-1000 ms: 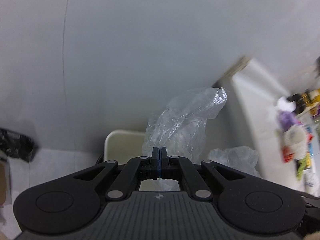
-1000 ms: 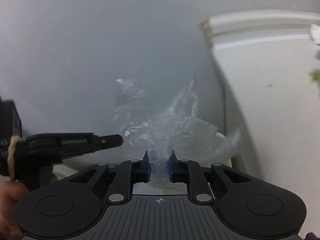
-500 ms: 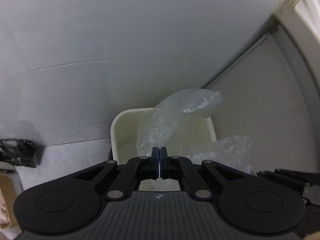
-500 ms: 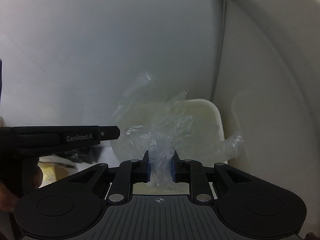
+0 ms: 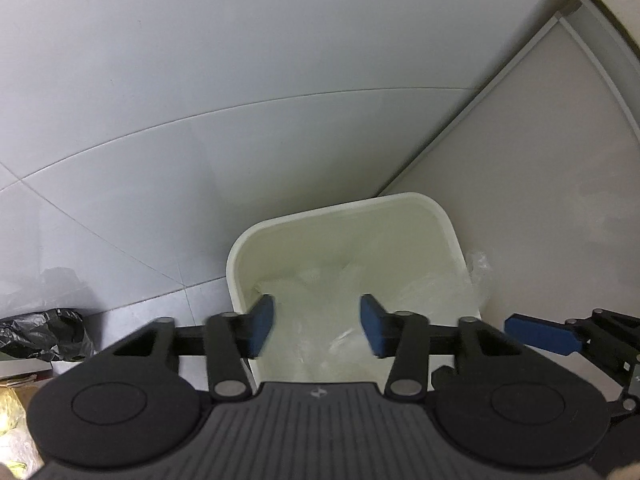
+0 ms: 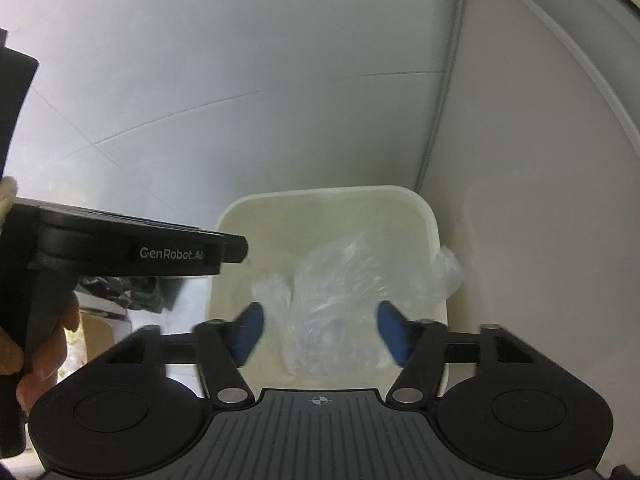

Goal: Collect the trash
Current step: 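Open the left gripper to drop the plastic bag into the bin, then move the left gripper back to the counter toward the white foam net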

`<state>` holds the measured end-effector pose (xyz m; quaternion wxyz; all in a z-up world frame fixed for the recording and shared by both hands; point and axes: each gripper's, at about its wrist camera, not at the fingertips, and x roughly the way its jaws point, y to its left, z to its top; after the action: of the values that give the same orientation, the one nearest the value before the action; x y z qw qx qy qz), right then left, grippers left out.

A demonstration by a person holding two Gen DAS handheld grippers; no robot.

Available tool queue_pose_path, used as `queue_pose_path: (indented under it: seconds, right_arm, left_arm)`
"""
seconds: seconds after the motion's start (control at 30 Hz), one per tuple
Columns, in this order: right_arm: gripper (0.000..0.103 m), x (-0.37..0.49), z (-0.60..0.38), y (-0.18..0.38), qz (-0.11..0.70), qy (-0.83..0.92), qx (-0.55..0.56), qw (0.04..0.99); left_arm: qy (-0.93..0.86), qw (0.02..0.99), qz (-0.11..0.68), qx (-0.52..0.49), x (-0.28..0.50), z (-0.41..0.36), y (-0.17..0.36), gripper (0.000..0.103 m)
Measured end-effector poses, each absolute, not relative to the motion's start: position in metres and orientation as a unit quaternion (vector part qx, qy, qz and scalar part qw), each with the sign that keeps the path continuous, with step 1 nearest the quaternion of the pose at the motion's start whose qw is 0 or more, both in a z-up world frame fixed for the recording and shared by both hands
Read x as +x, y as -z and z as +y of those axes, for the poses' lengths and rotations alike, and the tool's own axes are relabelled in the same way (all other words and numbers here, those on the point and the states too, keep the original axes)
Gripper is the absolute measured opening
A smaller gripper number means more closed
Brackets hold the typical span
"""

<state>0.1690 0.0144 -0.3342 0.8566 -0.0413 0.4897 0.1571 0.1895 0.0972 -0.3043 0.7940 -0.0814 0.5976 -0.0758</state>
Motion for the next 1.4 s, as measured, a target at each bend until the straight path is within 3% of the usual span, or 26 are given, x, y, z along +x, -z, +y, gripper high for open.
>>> queue_pose_path:
  seconds: [0.2,0.6,1.4]
  right_arm:
    - [0.084,0.164,0.013,0.318,0.488,-0.157,-0.039,0.858]
    - [0.088,0.155,0.008,0.303,0.466,-0.188,-0.046,0.864]
    - [0.096,0.054,-0.033,0.16,0.325,-0.272,-0.083,0.902]
  left_arm:
    - [0.093,0.796,0.591,-0.089,0.183,0.094,0.291,0.07]
    - [0.103,0.807,0.573,-0.096,0.176,0.109,0.259,0.088]
    - [0.044,0.853,0.5,-0.142,0.129,0.117,0.143,0.101]
